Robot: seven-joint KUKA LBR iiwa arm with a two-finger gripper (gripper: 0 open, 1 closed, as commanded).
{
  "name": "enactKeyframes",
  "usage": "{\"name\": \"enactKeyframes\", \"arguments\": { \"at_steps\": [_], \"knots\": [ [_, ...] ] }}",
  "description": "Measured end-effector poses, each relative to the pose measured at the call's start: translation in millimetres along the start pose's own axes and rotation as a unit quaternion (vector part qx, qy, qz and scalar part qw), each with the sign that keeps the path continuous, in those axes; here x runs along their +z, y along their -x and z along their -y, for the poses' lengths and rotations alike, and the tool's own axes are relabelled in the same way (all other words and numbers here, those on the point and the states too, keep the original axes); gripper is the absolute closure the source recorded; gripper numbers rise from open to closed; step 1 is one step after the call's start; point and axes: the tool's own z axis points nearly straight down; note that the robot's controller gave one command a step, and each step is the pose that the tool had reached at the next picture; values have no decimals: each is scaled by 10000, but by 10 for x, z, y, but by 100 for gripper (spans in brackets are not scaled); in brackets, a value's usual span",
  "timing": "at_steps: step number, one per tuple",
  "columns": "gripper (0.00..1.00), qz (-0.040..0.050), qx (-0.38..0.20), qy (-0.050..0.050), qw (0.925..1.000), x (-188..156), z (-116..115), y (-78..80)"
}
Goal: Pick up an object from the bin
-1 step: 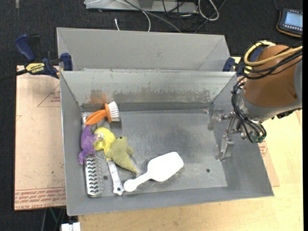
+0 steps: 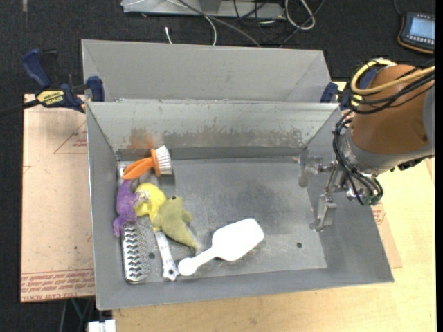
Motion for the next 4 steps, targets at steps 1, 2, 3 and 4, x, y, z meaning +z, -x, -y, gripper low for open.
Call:
{"name": "enactKeyframes", "arguments": {
  "at_steps": [1,2,3,4],
  "knots": [
    [0,6,-545,-1,9985,405,-352,-137],
    [0,28,-586,3,9983,781,-762,97],
    [0,-25,-394,9,9992,954,-1017,-387],
    [100,66,-1256,-10,9921,1131,-1055,-561]
  ]
}}
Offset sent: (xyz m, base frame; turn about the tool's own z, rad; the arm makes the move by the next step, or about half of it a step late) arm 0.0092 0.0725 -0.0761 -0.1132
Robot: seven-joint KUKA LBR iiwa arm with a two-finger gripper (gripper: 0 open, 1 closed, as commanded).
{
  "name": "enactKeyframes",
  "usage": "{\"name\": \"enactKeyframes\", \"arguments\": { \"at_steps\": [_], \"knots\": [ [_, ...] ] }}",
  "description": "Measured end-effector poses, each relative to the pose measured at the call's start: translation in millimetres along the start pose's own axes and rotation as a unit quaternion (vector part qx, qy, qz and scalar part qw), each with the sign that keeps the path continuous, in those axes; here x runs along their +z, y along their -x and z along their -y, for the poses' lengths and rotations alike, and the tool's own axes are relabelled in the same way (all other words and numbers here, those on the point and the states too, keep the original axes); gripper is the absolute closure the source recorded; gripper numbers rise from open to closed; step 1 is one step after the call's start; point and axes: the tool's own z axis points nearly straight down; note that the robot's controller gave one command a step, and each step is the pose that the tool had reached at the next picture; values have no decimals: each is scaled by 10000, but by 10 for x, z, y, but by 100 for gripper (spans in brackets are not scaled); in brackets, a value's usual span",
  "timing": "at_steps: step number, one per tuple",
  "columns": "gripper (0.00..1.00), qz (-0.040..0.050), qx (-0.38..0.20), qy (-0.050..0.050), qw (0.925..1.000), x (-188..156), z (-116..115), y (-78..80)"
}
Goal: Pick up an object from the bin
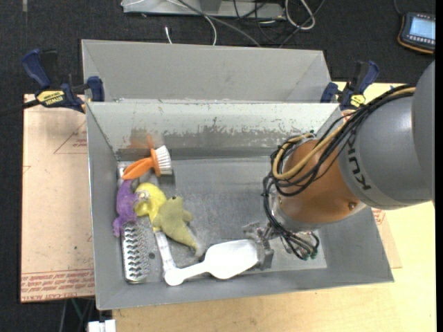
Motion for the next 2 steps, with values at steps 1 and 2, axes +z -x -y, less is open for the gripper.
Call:
{"name": "enactKeyframes", "arguments": {
  "at_steps": [1,2],
  "knots": [
    [100,0,-2,0,10000,0,0,0],
    [100,-14,-69,7,10000,-875,-22,218]
  ]
}}
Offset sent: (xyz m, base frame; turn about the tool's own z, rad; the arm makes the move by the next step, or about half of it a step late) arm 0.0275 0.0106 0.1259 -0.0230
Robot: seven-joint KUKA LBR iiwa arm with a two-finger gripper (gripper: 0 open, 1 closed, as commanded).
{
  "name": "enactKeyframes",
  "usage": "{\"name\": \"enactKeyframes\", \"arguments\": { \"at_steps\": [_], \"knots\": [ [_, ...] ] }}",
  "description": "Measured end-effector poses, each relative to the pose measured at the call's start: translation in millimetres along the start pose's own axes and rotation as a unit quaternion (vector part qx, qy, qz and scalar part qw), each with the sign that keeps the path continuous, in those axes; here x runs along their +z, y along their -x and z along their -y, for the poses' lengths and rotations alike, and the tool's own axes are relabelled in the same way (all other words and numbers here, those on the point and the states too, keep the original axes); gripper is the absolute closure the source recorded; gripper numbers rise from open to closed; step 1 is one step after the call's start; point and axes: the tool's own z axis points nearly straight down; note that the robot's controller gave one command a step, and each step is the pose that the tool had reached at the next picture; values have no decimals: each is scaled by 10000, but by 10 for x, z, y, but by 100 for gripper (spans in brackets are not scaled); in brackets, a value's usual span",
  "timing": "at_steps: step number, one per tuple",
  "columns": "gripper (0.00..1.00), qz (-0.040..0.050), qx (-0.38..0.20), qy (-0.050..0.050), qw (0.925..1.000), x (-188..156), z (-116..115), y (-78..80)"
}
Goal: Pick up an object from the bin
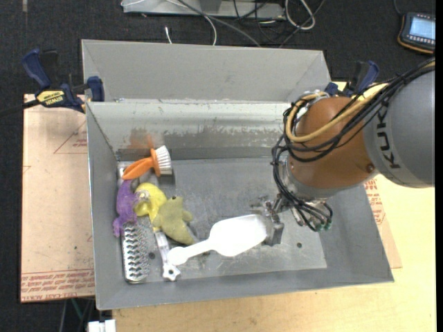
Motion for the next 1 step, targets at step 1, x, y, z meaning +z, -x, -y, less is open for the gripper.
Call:
{"name": "enactKeyframes", "arguments": {
  "at_steps": [1],
  "knots": [
    [100,29,-19,-6,10000,-333,5,51]
  ]
}}
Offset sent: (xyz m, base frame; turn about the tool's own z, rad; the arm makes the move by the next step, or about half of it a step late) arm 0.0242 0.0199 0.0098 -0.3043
